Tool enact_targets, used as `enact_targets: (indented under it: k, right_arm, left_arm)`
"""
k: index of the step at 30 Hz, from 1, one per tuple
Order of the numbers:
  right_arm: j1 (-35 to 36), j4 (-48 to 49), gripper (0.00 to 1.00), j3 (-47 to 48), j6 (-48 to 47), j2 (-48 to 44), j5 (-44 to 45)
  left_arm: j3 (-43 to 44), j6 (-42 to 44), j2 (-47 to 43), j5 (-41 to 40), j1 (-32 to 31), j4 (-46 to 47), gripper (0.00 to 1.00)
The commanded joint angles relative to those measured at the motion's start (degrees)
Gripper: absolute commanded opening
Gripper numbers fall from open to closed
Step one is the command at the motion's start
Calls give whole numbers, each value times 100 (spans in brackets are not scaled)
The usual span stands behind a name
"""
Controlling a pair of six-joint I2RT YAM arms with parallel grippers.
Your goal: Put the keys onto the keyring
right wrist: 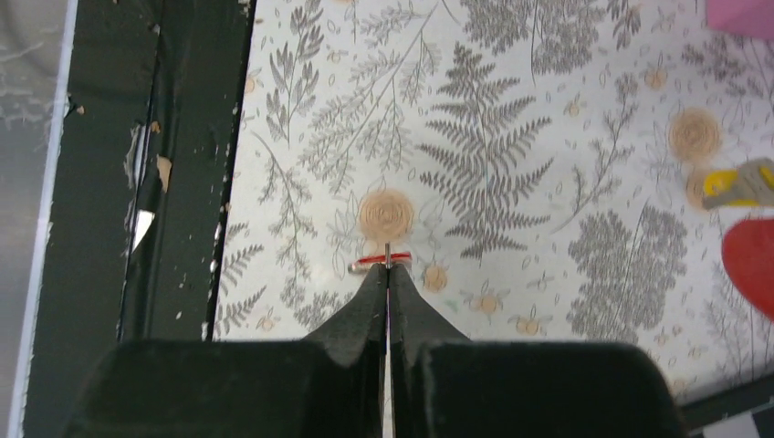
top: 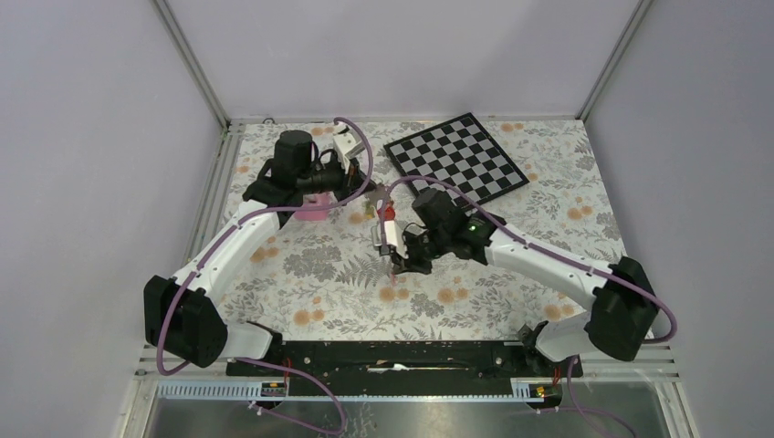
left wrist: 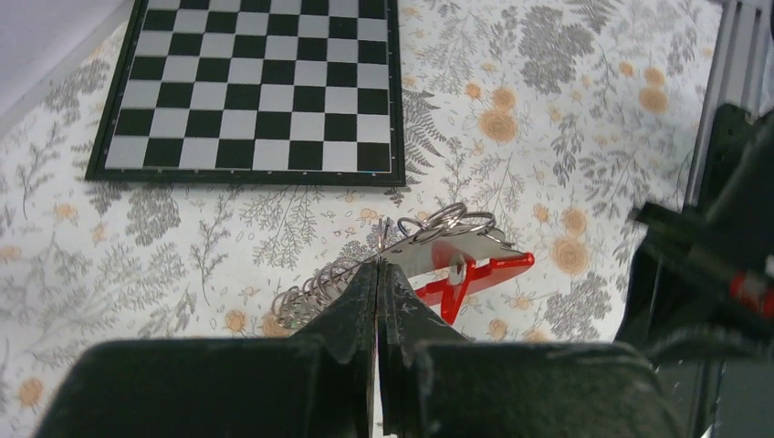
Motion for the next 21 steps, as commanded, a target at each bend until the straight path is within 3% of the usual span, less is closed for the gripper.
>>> enact_targets:
  k: [1, 7, 21]
  right_arm:
    - [-359, -617, 0, -266, -223, -653, -327]
    - [-796, -641, 0, -664, -193, -1591, -147]
    - [-1613, -435, 0, -1117, -18, -2534, -291]
  left_arm:
    - [277, 1142, -60, 898, -99, 51, 0]
    - [453, 3033, 12, 949, -794, -1128, 0]
    - [301, 5853, 73, 1589, -1619, -2563, 0]
